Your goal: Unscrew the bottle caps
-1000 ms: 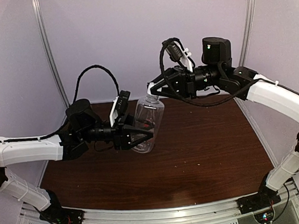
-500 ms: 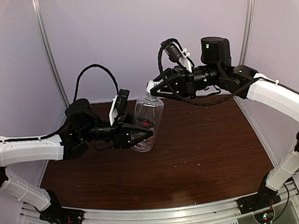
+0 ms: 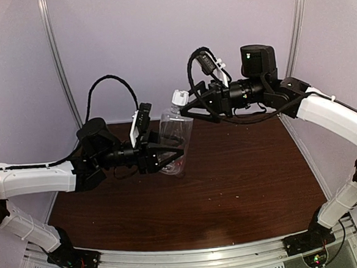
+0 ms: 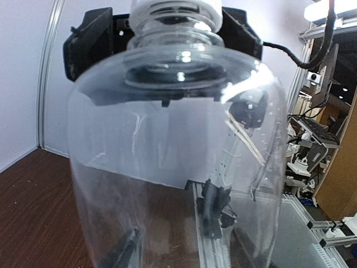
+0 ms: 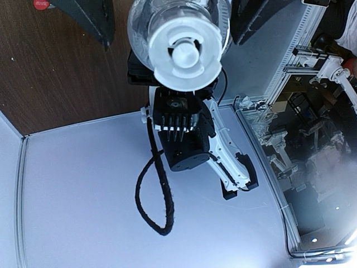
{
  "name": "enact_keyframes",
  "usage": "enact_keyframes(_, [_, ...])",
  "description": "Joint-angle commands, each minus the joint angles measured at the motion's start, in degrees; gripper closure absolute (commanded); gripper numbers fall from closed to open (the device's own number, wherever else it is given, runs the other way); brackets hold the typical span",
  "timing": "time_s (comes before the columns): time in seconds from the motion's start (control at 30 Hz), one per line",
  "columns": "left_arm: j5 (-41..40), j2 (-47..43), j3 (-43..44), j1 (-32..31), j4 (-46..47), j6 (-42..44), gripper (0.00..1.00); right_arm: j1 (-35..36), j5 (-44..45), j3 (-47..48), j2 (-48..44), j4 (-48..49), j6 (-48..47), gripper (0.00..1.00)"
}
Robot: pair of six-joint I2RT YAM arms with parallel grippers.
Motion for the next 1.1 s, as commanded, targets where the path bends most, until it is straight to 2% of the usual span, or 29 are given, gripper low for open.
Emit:
enact_keyframes(0.0, [-5.3, 1.2, 1.2, 0.1, 3.6, 3.7, 0.53, -0.1, 6.3, 0.6, -3.8, -1.8, 0.7, 0.23])
enact_keyframes(0.07, [-7.7, 2.5, 1.6, 0.1, 3.9, 4.5, 0.53, -0.1, 9.5, 1.4, -4.4, -2.4, 2.2, 0.14])
enact_keyframes(0.13, [-8.6, 3.6, 1.8, 0.1, 4.7, 5.0, 0.53, 0.1, 13.5, 2.3, -4.8, -3.1, 4.1, 0.10])
enact_keyframes(0.2, [-9.6, 4.6, 2.0, 0.1, 5.4, 5.2, 0.54, 0.1, 20.0, 3.1, -4.9, -3.4, 6.9, 0.10])
enact_keyframes(0.57, [-16.2, 9.2, 3.0, 0.1, 11.6, 5.4, 0.57, 2.2, 37.7, 5.0, -3.7, -6.2, 13.7, 0.11])
enact_keyframes(0.8, [-16.4, 11.4, 3.8, 0.1, 13.4, 5.3, 0.57, 2.9, 37.7, 5.1, -2.6, -7.3, 13.7, 0.13])
enact_keyframes(1.07, [-16.3, 11.5, 3.9, 0.1, 13.5, 5.5, 0.57, 3.4, 36.4, 5.8, -0.9, -8.2, 13.3, 0.25])
